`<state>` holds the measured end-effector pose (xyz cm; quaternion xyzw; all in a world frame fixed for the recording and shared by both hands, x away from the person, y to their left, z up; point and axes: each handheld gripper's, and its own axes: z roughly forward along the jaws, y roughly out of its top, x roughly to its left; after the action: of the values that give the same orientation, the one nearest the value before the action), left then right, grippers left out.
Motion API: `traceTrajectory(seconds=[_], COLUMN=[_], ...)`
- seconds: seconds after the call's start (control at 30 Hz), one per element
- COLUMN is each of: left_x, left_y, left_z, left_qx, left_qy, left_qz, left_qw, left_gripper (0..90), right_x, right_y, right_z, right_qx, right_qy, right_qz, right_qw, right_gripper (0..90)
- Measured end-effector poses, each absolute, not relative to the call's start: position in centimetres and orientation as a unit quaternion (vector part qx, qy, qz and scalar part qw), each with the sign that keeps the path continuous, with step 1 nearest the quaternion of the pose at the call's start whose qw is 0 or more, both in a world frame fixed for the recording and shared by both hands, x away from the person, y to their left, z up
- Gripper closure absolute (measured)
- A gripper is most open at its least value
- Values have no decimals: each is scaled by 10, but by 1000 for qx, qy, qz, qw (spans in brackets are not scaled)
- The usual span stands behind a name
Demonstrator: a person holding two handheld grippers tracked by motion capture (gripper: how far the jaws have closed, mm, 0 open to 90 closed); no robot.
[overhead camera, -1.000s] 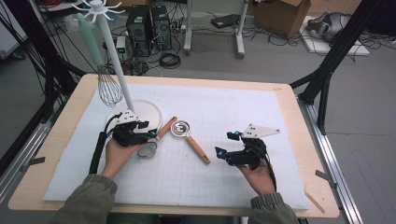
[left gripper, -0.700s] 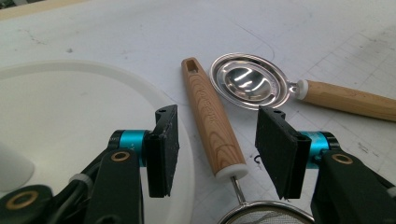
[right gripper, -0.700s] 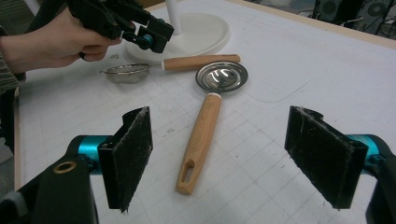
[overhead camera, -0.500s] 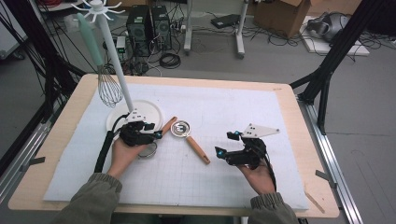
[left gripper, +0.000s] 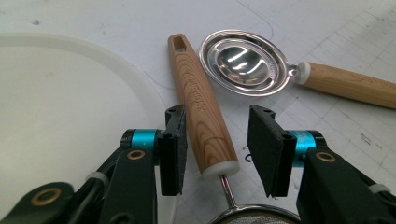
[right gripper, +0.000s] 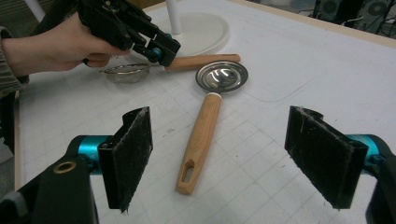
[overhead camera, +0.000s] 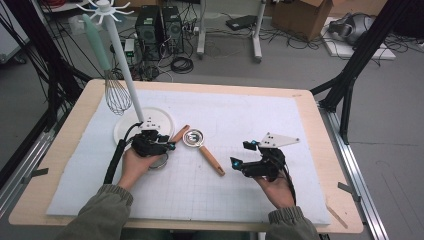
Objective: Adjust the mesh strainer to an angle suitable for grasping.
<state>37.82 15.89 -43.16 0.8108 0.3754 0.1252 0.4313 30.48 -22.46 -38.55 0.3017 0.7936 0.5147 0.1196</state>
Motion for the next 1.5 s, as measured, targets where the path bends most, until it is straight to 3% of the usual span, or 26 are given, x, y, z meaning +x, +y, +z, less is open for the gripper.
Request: traceTrajectory(seconds=[0.63,1.23,1.5], left_x=[382,381,381], left_y=[154,147,135], left_z=[-439,-438,-434], left_qx=[825,828,845], left_qy=[390,401,393], left_qz=[96,109,134], left_qw=[397,377,337], left_gripper=[616,629,631], right_x=[305,306,307], right_y=[-225,-225,-225], right_z=[-385,-386,-386], right_qx=[301,303,304], right_qy=[793,793,791], right_qz=[516,515,517], right_qw=[121,120,119], right_gripper=[224,224,224])
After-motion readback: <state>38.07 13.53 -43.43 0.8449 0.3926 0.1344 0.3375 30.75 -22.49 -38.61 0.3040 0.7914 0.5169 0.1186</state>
